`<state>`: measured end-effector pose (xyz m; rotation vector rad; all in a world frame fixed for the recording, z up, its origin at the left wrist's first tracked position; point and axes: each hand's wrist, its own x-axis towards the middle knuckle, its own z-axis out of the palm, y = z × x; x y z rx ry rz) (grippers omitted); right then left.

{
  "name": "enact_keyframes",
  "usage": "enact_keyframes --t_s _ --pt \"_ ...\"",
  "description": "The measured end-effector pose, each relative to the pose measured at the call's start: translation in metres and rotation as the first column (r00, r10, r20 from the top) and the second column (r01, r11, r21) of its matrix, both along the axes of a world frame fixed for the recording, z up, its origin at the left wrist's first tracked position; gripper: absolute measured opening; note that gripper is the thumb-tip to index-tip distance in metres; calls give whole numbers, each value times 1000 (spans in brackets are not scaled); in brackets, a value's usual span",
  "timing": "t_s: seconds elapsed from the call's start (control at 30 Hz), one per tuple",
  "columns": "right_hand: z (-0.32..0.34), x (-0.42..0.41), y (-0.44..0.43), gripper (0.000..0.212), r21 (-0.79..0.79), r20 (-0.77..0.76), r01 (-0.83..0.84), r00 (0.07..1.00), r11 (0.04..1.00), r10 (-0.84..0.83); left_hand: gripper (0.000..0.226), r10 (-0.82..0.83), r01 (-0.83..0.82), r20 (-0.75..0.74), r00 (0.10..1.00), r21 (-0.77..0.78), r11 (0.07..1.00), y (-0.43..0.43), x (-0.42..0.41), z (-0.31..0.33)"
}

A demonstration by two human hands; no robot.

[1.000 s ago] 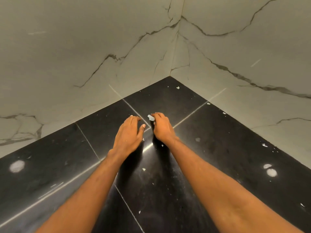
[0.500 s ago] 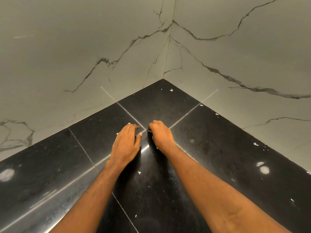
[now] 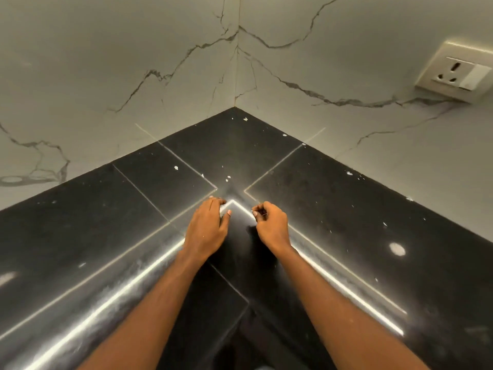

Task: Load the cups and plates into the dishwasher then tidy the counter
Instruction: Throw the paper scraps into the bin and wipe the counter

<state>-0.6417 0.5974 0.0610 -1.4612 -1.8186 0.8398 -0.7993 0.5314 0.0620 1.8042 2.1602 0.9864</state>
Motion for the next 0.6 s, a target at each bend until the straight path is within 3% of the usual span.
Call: enact_keyframes --t_s 0.3,0.6 --pt "-6 86 -154 7 2 -153 64 986 998 -63 32 6 -6 29 1000 -1 1000 -144 97 -18" --pt "-25 147 -260 10 -14 -164 106 981 994 -107 28 -96 95 -73 993 -9 995 -230 144 -26"
